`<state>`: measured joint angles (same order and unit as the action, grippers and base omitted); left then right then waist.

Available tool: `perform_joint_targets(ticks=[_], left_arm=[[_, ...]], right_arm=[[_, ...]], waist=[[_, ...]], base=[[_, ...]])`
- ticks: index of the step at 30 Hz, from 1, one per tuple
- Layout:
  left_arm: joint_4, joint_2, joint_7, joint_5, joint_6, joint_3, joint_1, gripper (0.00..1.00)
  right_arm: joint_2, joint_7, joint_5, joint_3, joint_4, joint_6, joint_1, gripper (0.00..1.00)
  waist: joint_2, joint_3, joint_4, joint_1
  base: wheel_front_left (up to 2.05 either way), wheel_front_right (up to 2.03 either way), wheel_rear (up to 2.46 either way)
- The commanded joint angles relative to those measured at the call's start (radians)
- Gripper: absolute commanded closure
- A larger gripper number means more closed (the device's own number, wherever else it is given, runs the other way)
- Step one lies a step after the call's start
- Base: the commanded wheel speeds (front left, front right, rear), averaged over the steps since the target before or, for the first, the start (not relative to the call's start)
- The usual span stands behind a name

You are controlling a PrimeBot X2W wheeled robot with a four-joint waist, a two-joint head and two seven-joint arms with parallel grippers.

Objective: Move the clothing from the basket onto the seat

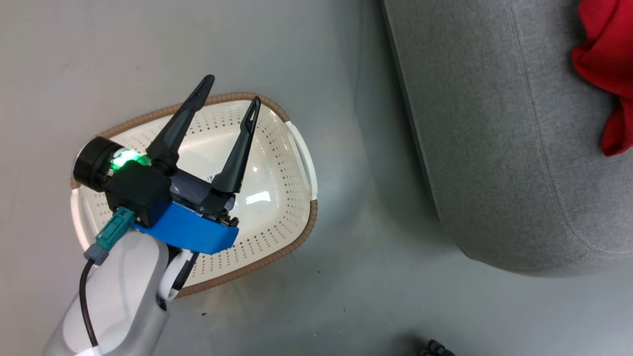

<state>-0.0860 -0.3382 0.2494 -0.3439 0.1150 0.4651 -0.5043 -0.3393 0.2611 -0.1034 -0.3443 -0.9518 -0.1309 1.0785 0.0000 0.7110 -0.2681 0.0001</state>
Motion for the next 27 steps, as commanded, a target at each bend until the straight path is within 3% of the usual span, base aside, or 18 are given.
perform_joint_targets(ticks=[1,8,17,27], left_arm=[[-0.013,0.007,0.009,-0.008,-0.004,0.001,-0.002,0.0],[-0.094,0.062,0.016,-0.037,0.006,0.002,0.033,0.0],[-0.158,0.145,0.017,-0.062,0.013,-0.088,0.159,0.0],[-0.241,0.205,0.017,-0.056,0.016,-0.187,0.296,0.0]], right_arm=[[0.003,0.004,0.009,0.003,0.002,0.0,-0.026,0.0],[0.008,0.005,0.042,0.014,0.029,0.0,-0.116,0.0],[0.039,0.005,0.069,0.094,0.068,0.0,-0.281,0.0],[0.098,0.005,0.029,0.16,0.264,0.0,-0.534,0.0]], waist=[[0.0,-0.022,0.005,-0.0001],[0.0,-0.143,0.04,-0.0001],[0.0,-0.357,0.089,-0.0001],[0.0,-0.553,0.177,-0.0001]], base=[[0.0,0.0,0.0],[0.0,0.0,0.0],[0.0,0.0,0.0],[0.0,0.0,0.0]])
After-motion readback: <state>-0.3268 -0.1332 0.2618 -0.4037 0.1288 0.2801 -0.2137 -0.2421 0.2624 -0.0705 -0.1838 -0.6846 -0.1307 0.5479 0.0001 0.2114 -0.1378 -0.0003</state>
